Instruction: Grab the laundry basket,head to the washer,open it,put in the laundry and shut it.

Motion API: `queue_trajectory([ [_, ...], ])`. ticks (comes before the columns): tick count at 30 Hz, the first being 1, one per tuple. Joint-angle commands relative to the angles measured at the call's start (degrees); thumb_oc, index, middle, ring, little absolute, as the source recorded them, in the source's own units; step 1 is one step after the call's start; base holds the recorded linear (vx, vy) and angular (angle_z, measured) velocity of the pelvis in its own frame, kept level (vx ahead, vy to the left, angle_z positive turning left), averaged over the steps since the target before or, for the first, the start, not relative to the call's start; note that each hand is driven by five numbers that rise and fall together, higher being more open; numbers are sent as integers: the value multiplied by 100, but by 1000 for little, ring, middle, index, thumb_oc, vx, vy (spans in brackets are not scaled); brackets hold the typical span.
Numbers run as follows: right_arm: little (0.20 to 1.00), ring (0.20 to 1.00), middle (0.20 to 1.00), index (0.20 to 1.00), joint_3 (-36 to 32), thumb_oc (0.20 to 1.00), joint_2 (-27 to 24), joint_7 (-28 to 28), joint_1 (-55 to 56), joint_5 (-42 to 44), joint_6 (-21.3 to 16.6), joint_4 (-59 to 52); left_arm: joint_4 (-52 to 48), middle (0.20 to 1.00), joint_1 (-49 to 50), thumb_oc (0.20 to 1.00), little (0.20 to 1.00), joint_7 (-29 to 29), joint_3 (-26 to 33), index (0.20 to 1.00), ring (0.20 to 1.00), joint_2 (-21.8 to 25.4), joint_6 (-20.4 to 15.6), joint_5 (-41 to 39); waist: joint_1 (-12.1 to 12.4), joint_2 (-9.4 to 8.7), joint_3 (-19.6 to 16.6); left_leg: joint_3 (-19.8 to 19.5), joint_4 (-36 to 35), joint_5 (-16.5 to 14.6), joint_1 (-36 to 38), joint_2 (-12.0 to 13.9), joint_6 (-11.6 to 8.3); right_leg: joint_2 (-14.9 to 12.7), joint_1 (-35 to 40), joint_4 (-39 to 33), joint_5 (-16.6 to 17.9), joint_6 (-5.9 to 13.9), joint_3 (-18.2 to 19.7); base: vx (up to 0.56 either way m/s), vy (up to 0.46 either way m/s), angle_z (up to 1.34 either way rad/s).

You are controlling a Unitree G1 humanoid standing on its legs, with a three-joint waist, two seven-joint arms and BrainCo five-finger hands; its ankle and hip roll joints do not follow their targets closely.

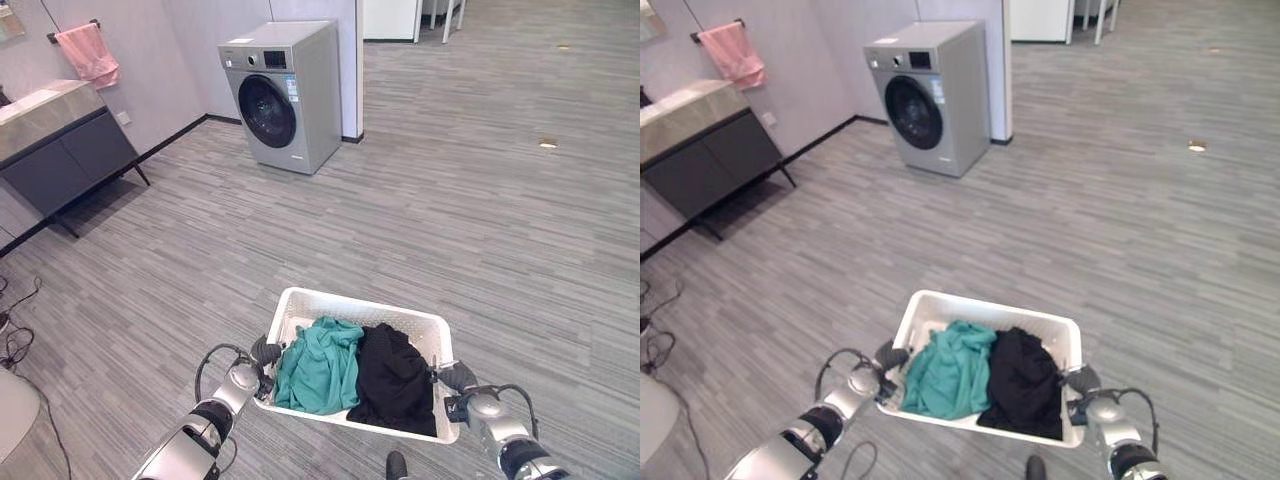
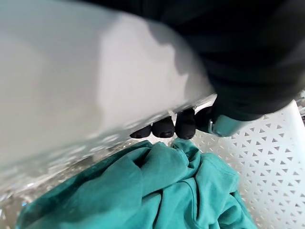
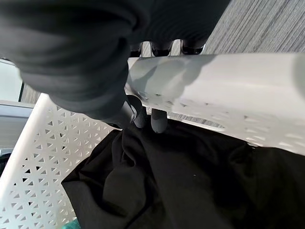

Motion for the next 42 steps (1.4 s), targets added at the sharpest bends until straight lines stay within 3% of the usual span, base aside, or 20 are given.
queue_trajectory([
  [1,200,200,200,200,-179,200,17,64,-308,56,-283,-228,272,200,-749,200,200,149,128,200,200,283,-378,-92,-42,-578,-148,246,-24,395,-516,204,-194,-392,735,62,-967,412,-163,0,0,0],
  [6,200,200,200,200,-194,200,-96,42,-471,83,-260,-428,119,200,-857,200,200,142,108,200,200,363,-379,-139,9,-654,-44,190,71,341,-561,173,-158,-420,740,62,-950,411,-132,4,40,2],
  [10,200,200,200,200,-184,200,-183,22,-677,125,-262,-512,-72,200,-944,200,200,155,55,200,200,467,-418,-159,53,-747,102,117,762,64,-952,93,-102,-530,713,62,-876,414,-133,-34,85,7],
  [13,200,200,200,200,-160,200,-305,5,-1120,257,-201,-525,-211,200,-866,200,200,115,54,200,200,563,-428,-318,154,-774,166,133,1671,-561,-1267,-214,127,-851,760,95,-830,547,-5,112,309,5],
  [14,200,200,200,200,-159,200,-305,5,-1121,257,-202,-524,-212,200,-866,200,200,115,54,200,200,563,-428,-318,155,-774,167,135,1678,-566,-1269,-215,129,-852,760,96,-831,549,-4,142,282,-14],
  [17,200,200,200,200,-214,200,-331,-14,-1185,326,-189,-407,-283,200,-859,200,200,123,37,200,200,595,-403,-342,176,-737,119,147,1618,-656,-1196,-357,315,-1007,579,664,-920,561,84,120,245,-19],
  [19,200,200,200,200,-197,200,-431,9,-1308,313,-134,-455,-498,200,-904,200,200,65,-2,200,200,643,-343,-315,95,-645,196,54,1433,-662,-945,-573,565,-821,-46,2260,-967,449,369,187,356,-13],
  [21,200,200,200,200,-82,200,-354,-1,-1490,330,-162,-443,-467,200,-928,200,200,85,36,200,200,696,-338,-312,75,-547,288,17,1280,-661,-721,-625,645,-709,-461,2857,-926,440,337,168,208,6],
  [24,200,200,200,200,-68,200,-344,22,-1587,446,-149,-467,-392,200,-946,200,200,95,32,200,200,739,-334,-287,-1,-501,295,-177,931,-573,-406,-710,629,-415,-836,2567,-893,374,370,237,68,6],
  [26,200,200,200,200,-29,200,-317,3,-1650,492,-175,-494,-356,200,-991,200,200,102,21,200,200,744,-338,-303,-48,-504,338,-230,817,-567,-284,-718,585,-385,-823,2194,-851,375,245,223,-21,30],
  [29,200,200,200,200,-52,200,-316,-62,-1599,554,-227,-715,-242,200,-1166,200,200,157,11,200,200,690,-335,-231,-262,-624,385,-583,654,-733,116,-847,441,-226,-1212,969,-385,545,472,371,-68,78],
  [33,200,200,200,200,-115,200,-345,-48,-1434,569,-258,-785,-154,200,-1234,200,200,182,-55,200,200,555,-361,-121,-444,-670,292,-912,594,-976,608,-823,307,-157,-1169,396,-43,655,676,522,-165,125],
  [34,200,200,200,200,-123,200,-494,24,-1183,500,-244,-894,-125,200,-1168,200,200,173,-104,200,200,386,-370,-110,-555,-699,55,-1187,1220,-826,827,-660,97,98,-964,825,-83,429,902,770,-304,169],
  [35,200,200,200,200,-121,200,-496,25,-1183,501,-245,-892,-125,200,-1167,200,200,174,-103,200,200,384,-370,-110,-566,-690,55,-1197,1232,-837,823,-651,94,103,-962,832,-91,425,888,743,-348,152],
  [36,200,200,200,200,-103,200,-491,17,-1183,538,-250,-831,-71,200,-1179,200,200,178,-126,200,200,354,-377,-137,-570,-692,11,-1179,1585,-543,745,-579,-13,187,-831,876,-176,356,868,133,-91,83],
  [37,200,200,200,200,-102,200,-492,18,-1185,539,-252,-828,-70,200,-1179,200,200,179,-125,200,200,352,-378,-137,-581,-685,13,-1190,1603,-556,737,-572,-15,190,-827,878,-180,353,855,320,-257,58],
  [38,200,200,200,200,-144,200,-481,62,-1104,586,-230,-870,-169,200,-1107,200,200,79,-123,200,200,393,-367,-239,-503,-800,41,-919,3018,113,61,-431,-90,197,-460,913,-291,155,720,338,-364,39],
  [39,200,200,200,200,-117,200,-504,48,-1092,641,-232,-970,-304,200,-1070,200,200,45,-72,200,200,464,-383,-348,-348,-946,140,-713,4196,529,-568,-374,-13,255,-110,831,-382,-54,694,334,-361,21],
  [40,200,200,200,200,-117,200,-504,48,-1092,641,-231,-971,-307,200,-1069,200,200,45,-72,200,200,465,-381,-348,-352,-929,137,-722,4239,508,-595,-359,-15,271,-118,833,-380,-56,686,216,-292,15],
  [42,200,200,200,200,-122,200,-553,-27,-1111,671,-220,-1023,-384,200,-1104,200,200,52,-75,200,200,486,-364,-429,-260,-1065,235,-443,4597,646,-1100,-40,76,299,149,713,-485,-183,640,199,-198,-17],
])
